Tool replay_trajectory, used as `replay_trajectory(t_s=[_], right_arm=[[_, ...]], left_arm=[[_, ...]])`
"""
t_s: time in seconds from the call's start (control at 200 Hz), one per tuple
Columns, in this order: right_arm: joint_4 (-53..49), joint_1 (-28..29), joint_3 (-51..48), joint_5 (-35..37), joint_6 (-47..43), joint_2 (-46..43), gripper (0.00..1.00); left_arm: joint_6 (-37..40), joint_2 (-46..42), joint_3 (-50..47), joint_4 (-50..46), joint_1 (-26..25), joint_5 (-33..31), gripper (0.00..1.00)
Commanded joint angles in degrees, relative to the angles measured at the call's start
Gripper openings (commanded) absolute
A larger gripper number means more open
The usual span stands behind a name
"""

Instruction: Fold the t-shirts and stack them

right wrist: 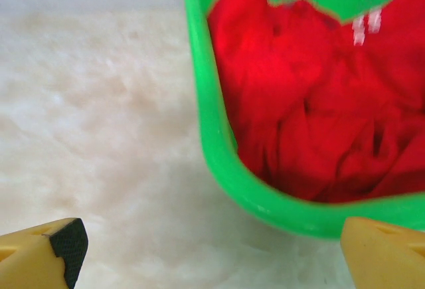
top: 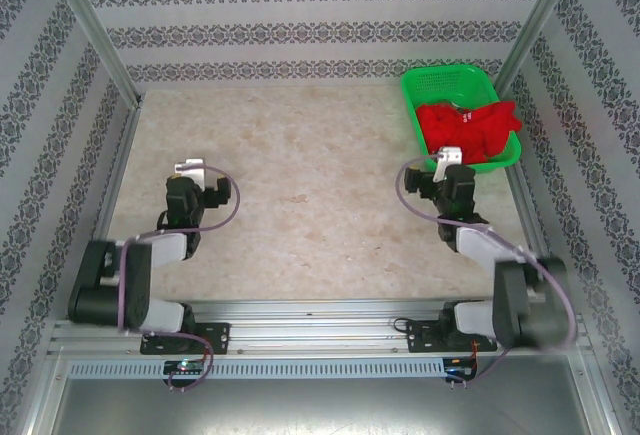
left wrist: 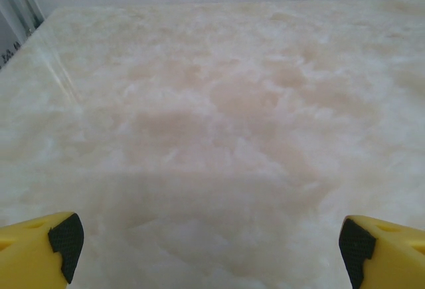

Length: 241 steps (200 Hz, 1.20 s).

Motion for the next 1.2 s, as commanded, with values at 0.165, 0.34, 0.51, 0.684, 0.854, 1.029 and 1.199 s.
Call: replay_trajectory(t_s=[0.165, 0.34, 0.51, 0.684, 0.854, 1.029, 1.199], right_arm=[[-50.14, 1.69, 20.09, -6.67, 13.72, -18.08, 0.98], [-63.99, -5.20, 37.48, -12.73, 14.66, -7.24, 0.98], [-68.99, -11.09, 50.72, -17.07, 15.02, 10.52, 0.98], [-68.06, -14.85, 59.24, -23.73, 20.82, 27.16, 0.88], [-63.30, -15.77, 62.84, -23.22, 24.58, 36.32, 0.84], [-58.19, -16.95, 63.76, -25.27, 28.75, 43.53, 0.75], [-56.56, -16.89, 67.22, -26.19, 30.65, 49.27, 0.68]], left_arm=[[-19.00, -15.77, 24.95, -49.70, -5.09, 0.75, 1.00], [-24.77, -9.23, 40.06, -68.41, -11.64, 1.94, 1.00], [-24.13, -2.33, 50.28, -73.86, -20.28, 1.77, 1.00], [-22.34, -1.54, 53.05, -70.94, -26.66, 3.21, 1.00], [-20.57, -6.65, 50.73, -66.74, -30.66, 3.35, 1.00], [-19.03, -13.58, 48.41, -65.00, -32.42, 2.97, 1.00], [-17.62, -18.47, 48.58, -67.71, -32.52, 0.21, 1.00]])
